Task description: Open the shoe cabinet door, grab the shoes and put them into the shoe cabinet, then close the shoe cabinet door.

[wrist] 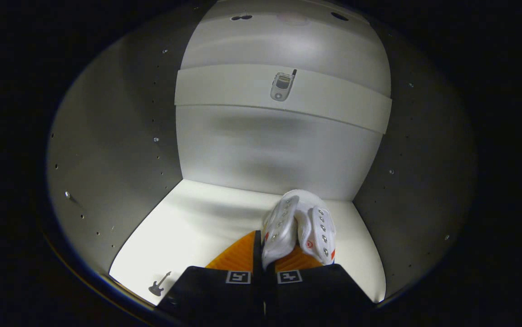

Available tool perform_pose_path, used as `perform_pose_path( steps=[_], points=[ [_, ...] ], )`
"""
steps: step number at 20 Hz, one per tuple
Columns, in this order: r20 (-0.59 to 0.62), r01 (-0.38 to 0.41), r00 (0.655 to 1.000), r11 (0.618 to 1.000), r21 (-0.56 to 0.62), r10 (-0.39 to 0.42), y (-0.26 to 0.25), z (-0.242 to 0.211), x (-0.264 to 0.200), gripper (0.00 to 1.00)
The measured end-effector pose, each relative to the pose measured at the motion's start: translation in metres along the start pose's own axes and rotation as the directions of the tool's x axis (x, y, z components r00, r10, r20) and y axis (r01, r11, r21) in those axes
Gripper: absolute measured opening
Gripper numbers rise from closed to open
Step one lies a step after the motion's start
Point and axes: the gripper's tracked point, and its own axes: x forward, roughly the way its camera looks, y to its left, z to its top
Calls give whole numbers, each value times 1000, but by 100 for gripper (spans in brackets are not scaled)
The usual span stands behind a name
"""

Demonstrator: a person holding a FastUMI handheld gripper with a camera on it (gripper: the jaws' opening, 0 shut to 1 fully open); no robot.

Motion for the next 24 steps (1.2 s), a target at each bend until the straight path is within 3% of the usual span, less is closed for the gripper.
perform_pose_path(
  steps=[1,3,5,7,10,16,24],
  points=[
    [-10,3,1000,1000,1,-3,0,-5,-1,12],
    [-14,-5,1000,1000,2,5,3,-8,-9,15],
    [-11,-13,1000,1000,-7,13,8,-10,-17,31],
    [-9,-2,1000,1000,-12,2,10,-12,-27,58],
    [14,-20,1000,1000,0,20,18,-8,-43,83],
    [77,-10,997,999,45,7,20,10,-93,99],
    [213,0,977,997,83,-18,27,28,-228,99]
  ],
)
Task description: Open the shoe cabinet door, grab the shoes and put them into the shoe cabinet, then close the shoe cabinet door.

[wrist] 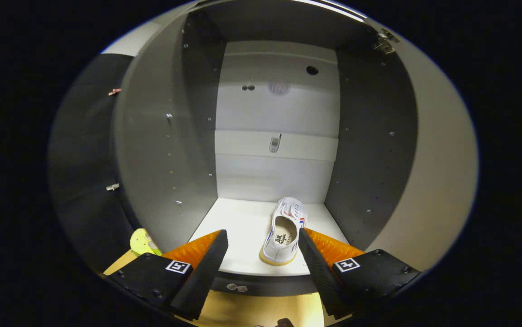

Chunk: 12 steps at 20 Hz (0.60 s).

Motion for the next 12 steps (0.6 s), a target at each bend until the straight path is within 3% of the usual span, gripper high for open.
perform_pose_path(
  steps=[7,12],
  points=[
    [107,-24,994,998,51,19,15,32,-143,98],
    [148,1,989,995,96,-15,-11,39,-238,98]
  ],
)
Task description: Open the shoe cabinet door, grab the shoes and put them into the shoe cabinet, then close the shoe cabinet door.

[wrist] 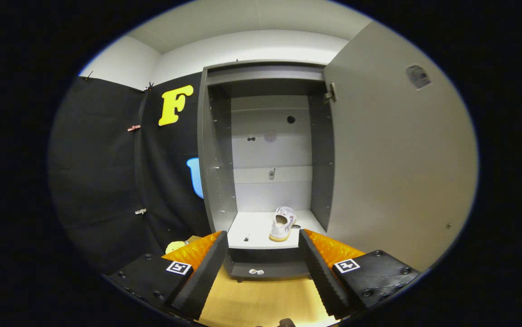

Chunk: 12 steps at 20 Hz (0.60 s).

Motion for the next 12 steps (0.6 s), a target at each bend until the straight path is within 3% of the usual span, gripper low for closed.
perform_pose_path(
  steps=[12],
  points=[
    [54,202,978,978,43,-204,-147,17,-133,97]
  ],
)
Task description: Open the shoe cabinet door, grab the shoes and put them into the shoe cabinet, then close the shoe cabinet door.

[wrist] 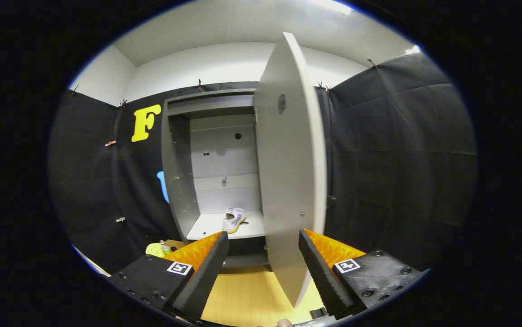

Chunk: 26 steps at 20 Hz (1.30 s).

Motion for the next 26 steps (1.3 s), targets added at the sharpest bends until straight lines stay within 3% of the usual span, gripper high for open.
perform_pose_path(
  steps=[4,10,19,26],
  points=[
    [-8,13,1000,1000,5,-13,-58,4,0,97],
    [-58,-72,996,997,26,74,-93,-14,53,98],
    [-91,-186,978,982,21,187,-91,-22,96,97],
    [-106,-272,957,962,3,271,-37,-29,96,96]
  ],
)
